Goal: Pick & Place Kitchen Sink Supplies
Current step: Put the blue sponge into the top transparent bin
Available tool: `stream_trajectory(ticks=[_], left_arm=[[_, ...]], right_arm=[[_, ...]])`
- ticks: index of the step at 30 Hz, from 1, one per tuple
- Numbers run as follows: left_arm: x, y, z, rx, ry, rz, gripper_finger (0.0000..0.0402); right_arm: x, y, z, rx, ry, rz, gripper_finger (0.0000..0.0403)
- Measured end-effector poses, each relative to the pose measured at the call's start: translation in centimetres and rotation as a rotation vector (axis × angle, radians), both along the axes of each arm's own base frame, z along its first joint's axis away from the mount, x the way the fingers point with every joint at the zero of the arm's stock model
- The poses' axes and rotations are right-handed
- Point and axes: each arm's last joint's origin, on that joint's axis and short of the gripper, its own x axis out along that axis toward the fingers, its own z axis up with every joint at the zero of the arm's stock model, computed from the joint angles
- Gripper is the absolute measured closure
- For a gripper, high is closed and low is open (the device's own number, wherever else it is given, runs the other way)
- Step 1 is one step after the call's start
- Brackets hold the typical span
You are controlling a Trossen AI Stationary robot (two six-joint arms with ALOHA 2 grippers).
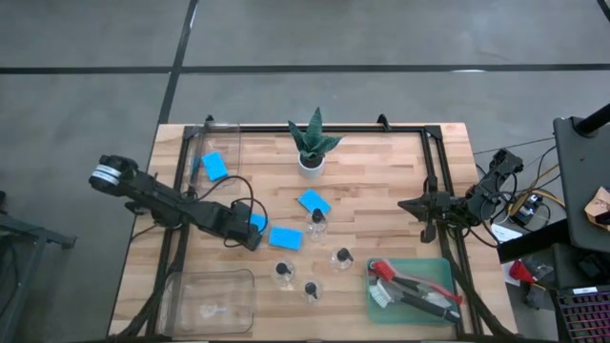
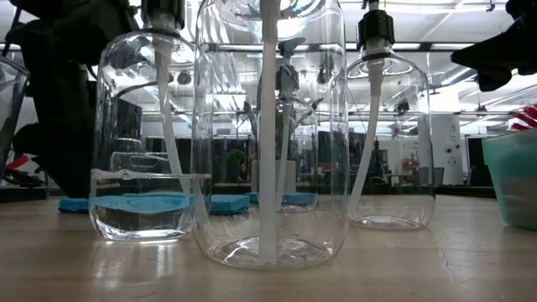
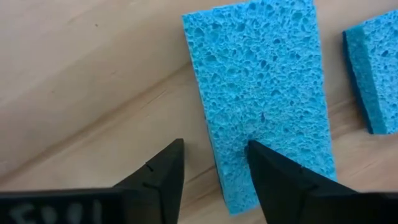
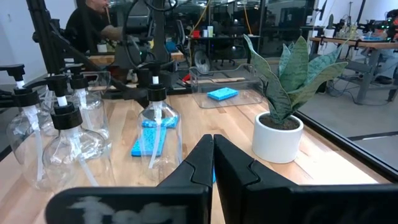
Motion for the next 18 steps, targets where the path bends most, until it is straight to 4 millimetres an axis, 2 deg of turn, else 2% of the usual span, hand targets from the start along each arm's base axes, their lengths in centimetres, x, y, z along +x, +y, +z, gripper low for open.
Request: stream_trajectory(ticks=[4, 9, 14, 18], left_arm=[[0.0, 0.0, 0.0, -0.009, -0.008, -0.002, 0.0282], [0.3, -0.1, 0.1, 0.004, -0.040, -0.037, 0.0383], [0.3, 0.0, 0.5, 0.015, -0.068, -0.045, 0.0398], [0.0, 0.1, 1.6, 0.002, -0.122, -0.044, 0.0400]], right_arm=[[0.0, 0.0, 0.0, 0.000, 0.000, 0.000, 0.0394], [0.0, 0.0, 0.0, 0.000, 0.000, 0.000, 0.0394], [0.0, 0.0, 0.0, 0.000, 0.000, 0.000, 0.0394], [0.0, 0.0, 0.0, 0.000, 0.000, 0.000, 0.0394]])
